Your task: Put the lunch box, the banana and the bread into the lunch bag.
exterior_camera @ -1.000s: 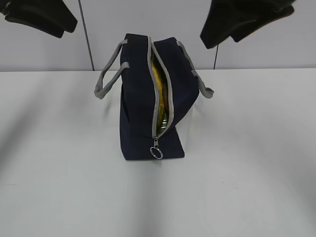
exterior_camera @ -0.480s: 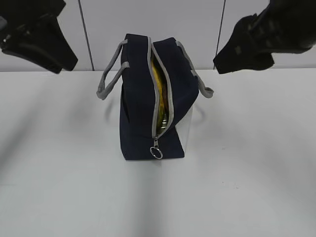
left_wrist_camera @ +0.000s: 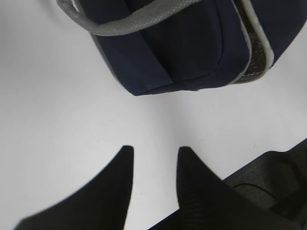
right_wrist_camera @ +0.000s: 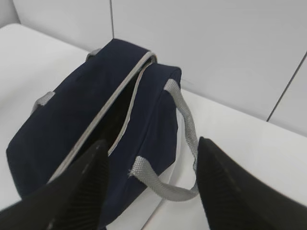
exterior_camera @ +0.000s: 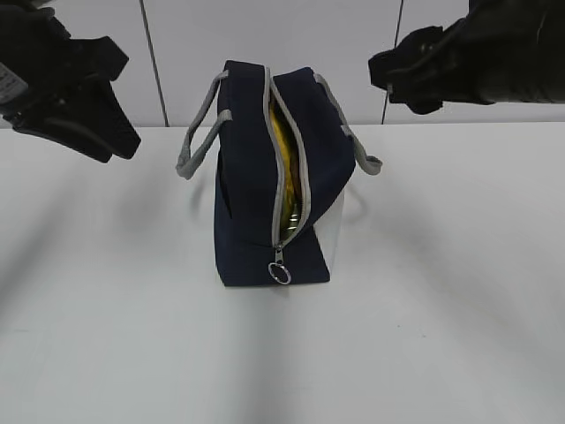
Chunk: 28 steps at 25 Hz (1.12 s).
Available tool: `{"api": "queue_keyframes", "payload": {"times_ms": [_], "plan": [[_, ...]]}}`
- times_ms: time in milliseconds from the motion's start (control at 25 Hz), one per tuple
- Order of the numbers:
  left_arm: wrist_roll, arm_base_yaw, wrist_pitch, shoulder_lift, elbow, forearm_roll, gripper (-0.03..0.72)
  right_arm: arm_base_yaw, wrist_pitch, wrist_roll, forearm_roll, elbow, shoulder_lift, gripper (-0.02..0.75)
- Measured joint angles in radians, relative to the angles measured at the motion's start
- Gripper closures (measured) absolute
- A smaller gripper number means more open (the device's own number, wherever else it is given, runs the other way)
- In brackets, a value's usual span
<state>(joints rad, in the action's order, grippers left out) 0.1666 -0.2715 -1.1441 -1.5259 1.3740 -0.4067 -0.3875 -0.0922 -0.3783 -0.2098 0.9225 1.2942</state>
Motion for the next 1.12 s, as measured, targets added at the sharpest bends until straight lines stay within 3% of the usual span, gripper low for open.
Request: {"api": "queue_keyframes", "payload": {"times_ms": [240, 480, 760, 1120], "plan": [[0.0, 0.0, 0.005, 0.001, 0.0, 0.001, 0.453, -0.037, 0.27, 0.0, -0.009, -0.165, 0.0, 0.302], [0.0, 0.0, 0.005, 0.001, 0.0, -0.001, 0.453, -0.094, 0.436, 0.064, -0.009, -0.334, 0.0, 0.302], [0.0, 0.0, 0.015, 0.002, 0.0, -0.023, 0.453, -0.093, 0.503, 0.144, -0.009, -0.477, 0.0, 0.302], [0.0, 0.0, 0.016, 0.002, 0.0, -0.043, 0.453, -0.093, 0.612, 0.15, -0.009, -0.492, -0.002, 0.302]]}}
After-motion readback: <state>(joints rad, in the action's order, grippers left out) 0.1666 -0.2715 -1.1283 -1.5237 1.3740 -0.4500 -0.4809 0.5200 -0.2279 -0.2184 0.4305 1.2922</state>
